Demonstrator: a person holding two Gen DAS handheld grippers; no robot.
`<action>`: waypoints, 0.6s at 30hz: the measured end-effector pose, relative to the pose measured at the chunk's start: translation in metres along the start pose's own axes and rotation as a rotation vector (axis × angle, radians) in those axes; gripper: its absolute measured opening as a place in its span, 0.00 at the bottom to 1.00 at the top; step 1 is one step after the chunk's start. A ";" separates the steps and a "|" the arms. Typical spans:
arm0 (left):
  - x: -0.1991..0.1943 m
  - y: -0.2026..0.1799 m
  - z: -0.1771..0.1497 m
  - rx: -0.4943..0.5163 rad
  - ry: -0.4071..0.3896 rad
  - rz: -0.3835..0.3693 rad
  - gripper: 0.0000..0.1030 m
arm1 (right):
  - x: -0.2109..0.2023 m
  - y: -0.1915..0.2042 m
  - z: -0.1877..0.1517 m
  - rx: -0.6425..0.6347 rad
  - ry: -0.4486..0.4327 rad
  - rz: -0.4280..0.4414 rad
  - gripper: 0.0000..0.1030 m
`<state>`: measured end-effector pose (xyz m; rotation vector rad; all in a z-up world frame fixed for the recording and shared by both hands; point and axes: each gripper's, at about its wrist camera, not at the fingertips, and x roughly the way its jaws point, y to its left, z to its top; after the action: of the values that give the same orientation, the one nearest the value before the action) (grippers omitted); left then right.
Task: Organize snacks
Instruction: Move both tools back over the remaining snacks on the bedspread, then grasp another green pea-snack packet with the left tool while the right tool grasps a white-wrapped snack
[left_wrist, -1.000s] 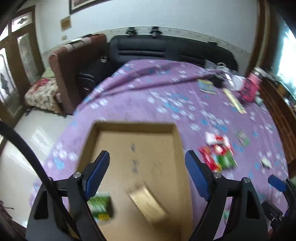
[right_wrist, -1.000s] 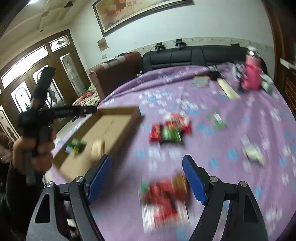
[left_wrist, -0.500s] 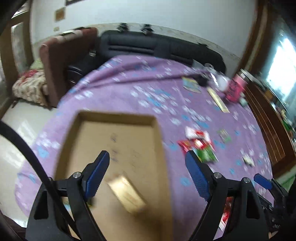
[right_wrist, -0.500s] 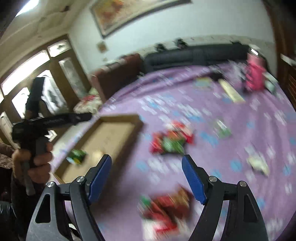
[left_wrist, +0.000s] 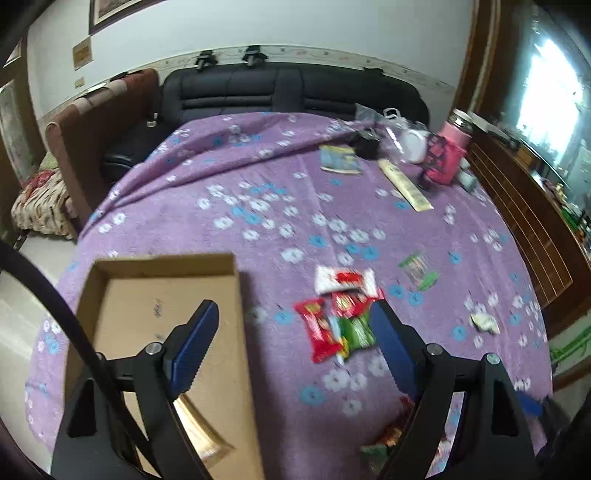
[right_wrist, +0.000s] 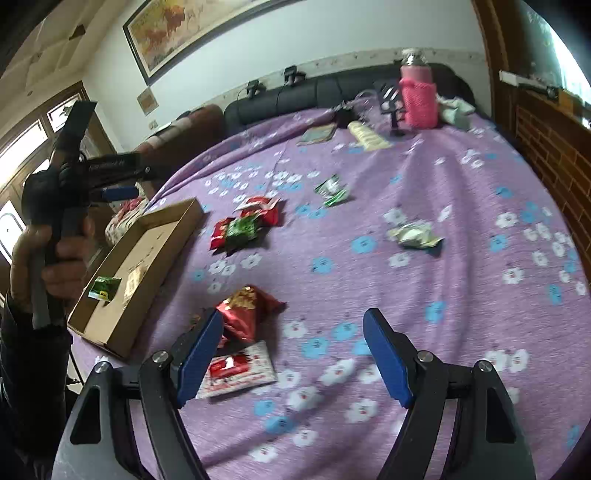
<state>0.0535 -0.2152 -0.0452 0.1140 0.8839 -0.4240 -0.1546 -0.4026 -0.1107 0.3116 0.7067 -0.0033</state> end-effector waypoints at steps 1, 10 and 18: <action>0.002 -0.002 -0.005 0.001 0.009 -0.010 0.82 | -0.001 -0.004 0.002 0.001 -0.008 -0.010 0.76; 0.030 -0.027 -0.029 0.067 0.089 -0.022 0.82 | 0.016 -0.025 0.024 -0.032 0.010 -0.055 0.76; 0.055 -0.052 -0.027 0.128 0.123 -0.001 0.82 | 0.028 -0.042 0.046 -0.076 0.010 -0.080 0.76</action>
<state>0.0435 -0.2728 -0.1012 0.2596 0.9780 -0.4786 -0.1085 -0.4525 -0.1069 0.2104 0.7270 -0.0509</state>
